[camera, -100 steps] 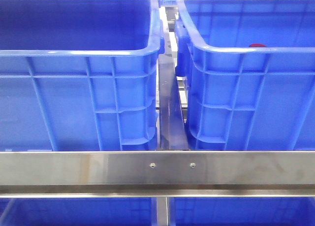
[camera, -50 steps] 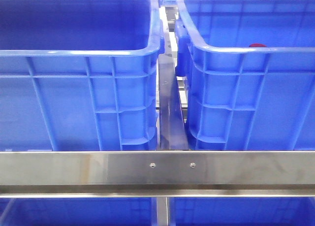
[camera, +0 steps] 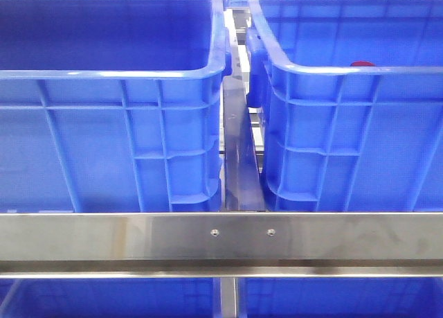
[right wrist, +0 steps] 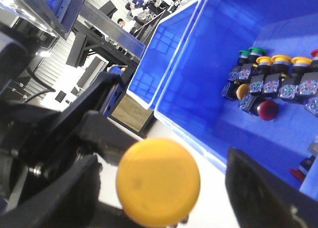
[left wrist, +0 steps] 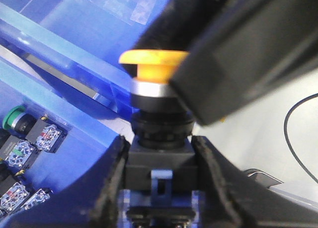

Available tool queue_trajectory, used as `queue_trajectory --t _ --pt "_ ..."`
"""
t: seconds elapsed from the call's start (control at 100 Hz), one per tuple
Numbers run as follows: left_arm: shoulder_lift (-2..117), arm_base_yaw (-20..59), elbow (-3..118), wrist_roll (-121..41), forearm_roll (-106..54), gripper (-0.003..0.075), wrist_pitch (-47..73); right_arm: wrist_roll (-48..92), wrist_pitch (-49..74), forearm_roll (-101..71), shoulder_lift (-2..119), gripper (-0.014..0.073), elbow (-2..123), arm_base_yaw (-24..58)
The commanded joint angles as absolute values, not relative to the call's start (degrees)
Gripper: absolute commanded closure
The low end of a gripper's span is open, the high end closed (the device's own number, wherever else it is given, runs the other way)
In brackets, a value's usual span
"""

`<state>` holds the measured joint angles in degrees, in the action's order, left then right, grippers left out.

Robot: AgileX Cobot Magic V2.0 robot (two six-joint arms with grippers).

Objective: Pick red and yellow buttons and place in box

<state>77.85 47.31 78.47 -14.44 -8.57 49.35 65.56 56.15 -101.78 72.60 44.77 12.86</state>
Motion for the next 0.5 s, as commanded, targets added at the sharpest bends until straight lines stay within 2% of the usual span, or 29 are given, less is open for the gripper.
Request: queue_trajectory --t 0.0,0.19,0.26,0.4,0.49 --pt "76.05 47.71 80.38 -14.28 -9.40 0.0739 46.18 65.82 60.03 -109.98 71.63 0.0117 47.47 12.92" --pt "76.05 47.71 80.38 -14.28 -9.40 0.0739 46.18 65.82 60.41 -109.93 71.63 0.0405 47.91 12.92" --pt "76.05 47.71 80.38 -14.28 -9.40 0.0739 46.18 65.82 60.41 -109.93 71.63 0.0477 47.91 12.92" --pt "76.05 47.71 80.38 -14.28 -9.40 0.0727 46.18 65.82 60.41 -109.89 71.63 0.0498 47.91 12.92" --pt "76.05 47.61 80.38 -14.28 -9.40 0.0636 46.28 65.82 60.41 -109.89 71.63 0.0498 47.91 12.92"
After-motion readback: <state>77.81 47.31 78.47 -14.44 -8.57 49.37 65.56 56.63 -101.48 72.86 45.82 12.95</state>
